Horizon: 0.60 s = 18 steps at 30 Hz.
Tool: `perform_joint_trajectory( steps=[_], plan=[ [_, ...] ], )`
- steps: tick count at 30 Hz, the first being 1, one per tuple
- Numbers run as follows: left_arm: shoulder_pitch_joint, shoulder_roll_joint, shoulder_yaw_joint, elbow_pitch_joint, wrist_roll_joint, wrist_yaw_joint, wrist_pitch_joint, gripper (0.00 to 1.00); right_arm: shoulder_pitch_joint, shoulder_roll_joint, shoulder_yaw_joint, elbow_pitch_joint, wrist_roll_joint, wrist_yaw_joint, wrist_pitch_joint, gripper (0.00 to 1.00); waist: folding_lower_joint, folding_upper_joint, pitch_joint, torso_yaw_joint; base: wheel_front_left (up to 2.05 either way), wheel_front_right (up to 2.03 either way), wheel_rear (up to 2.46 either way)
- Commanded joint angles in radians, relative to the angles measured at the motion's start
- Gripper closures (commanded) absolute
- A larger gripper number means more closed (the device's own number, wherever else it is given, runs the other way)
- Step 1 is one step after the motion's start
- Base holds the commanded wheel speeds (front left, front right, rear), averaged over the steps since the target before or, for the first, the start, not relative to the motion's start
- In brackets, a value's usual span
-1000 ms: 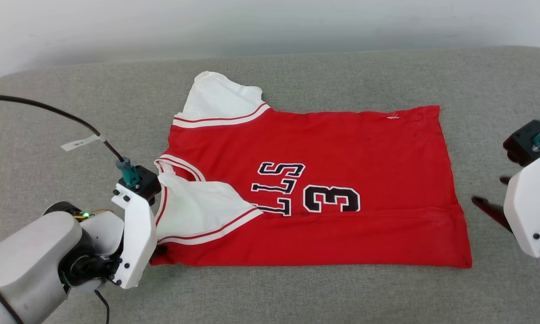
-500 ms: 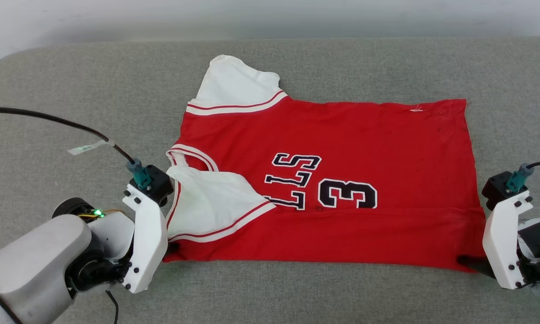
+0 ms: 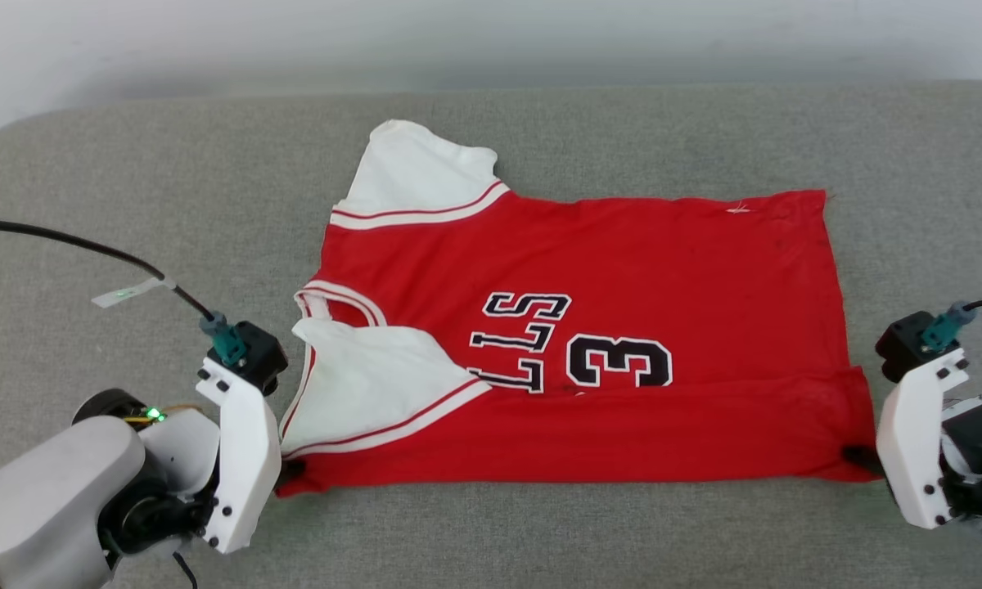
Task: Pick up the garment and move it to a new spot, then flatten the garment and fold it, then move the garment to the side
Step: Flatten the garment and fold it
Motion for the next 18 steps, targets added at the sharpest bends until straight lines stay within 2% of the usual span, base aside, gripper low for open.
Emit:
perform_joint_trajectory(
  steps=[1,8,18],
  plan=[
    [0.02,0.003,0.001,-0.003,-0.007,0.001,-0.003,1.0,0.0,-0.019,-0.003,-0.007,0.003,-0.001,-0.006,1.0,0.0,0.0,-0.017,-0.006,0.0,0.0,0.0],
    [0.078,0.041,-0.003,-0.056,-0.036,0.02,-0.019,1.0,0.062,-0.086,0.005,-0.102,0.038,-0.001,0.006,1.0,0.0,0.0,-0.06,-0.008,0.0,0.0,0.0],
    [0.165,0.075,-0.025,-0.114,-0.059,0.053,-0.044,1.0,0.211,-0.144,-0.061,-0.199,0.07,-0.001,0.0,1.0,0.0,0.0,-0.063,-0.006,0.0,0.0,0.0]
  ],
)
